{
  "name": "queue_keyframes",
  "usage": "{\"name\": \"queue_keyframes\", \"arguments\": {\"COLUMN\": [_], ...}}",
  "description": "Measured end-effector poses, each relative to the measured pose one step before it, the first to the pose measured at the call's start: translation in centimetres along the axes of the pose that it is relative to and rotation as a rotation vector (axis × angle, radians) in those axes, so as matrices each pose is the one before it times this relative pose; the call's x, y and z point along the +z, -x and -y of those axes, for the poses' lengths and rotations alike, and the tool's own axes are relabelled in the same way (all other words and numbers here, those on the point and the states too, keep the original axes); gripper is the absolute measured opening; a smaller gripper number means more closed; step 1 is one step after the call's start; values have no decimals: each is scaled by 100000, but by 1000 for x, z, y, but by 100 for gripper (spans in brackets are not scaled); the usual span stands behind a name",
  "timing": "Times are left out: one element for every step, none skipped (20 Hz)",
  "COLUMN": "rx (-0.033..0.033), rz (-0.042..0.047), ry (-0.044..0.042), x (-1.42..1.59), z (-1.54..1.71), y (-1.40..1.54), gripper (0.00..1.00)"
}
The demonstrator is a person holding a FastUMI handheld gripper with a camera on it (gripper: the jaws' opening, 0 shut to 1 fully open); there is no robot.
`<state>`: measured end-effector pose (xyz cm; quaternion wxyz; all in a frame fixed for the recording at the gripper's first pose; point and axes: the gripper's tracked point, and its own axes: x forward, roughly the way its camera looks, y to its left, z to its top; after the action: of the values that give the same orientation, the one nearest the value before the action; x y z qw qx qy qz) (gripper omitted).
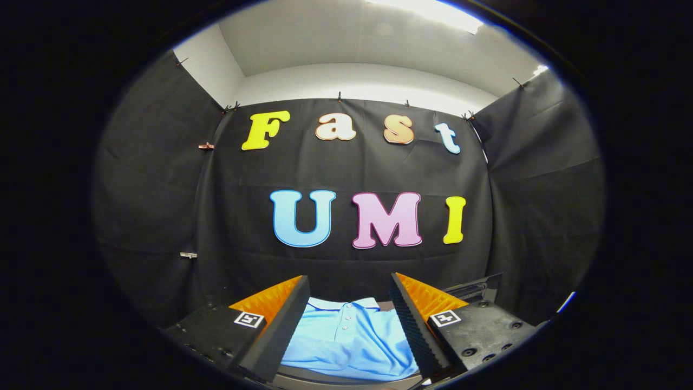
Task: Put the clothes into the washing machine and then close the washing machine lid.
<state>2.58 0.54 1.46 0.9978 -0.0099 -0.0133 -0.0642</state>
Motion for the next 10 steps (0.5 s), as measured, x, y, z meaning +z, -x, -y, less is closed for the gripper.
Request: {"name": "queue_keyframes", "arguments": {"rx": [-495, -204, -153, -238, 155, 232, -556, -1009, -837, 657], "rz": [-355, -428, -59, 6, -231, -683, -1462, -2366, -2700, -2843], "ry": [599, 387, 251, 302, 120, 158, 912, 1415, 1603, 860], "x": [-122, -129, 8, 113, 44, -135, -269, -518, -543, -556], "z": [55, -96, -134, -39, -129, -225, 8, 188, 112, -171], "y": [-227, -178, -150, -267, -172, -354, -326, -171, -410, -359], "gripper": [95, 95, 95, 95, 95, 95, 95, 95, 95, 95]}}
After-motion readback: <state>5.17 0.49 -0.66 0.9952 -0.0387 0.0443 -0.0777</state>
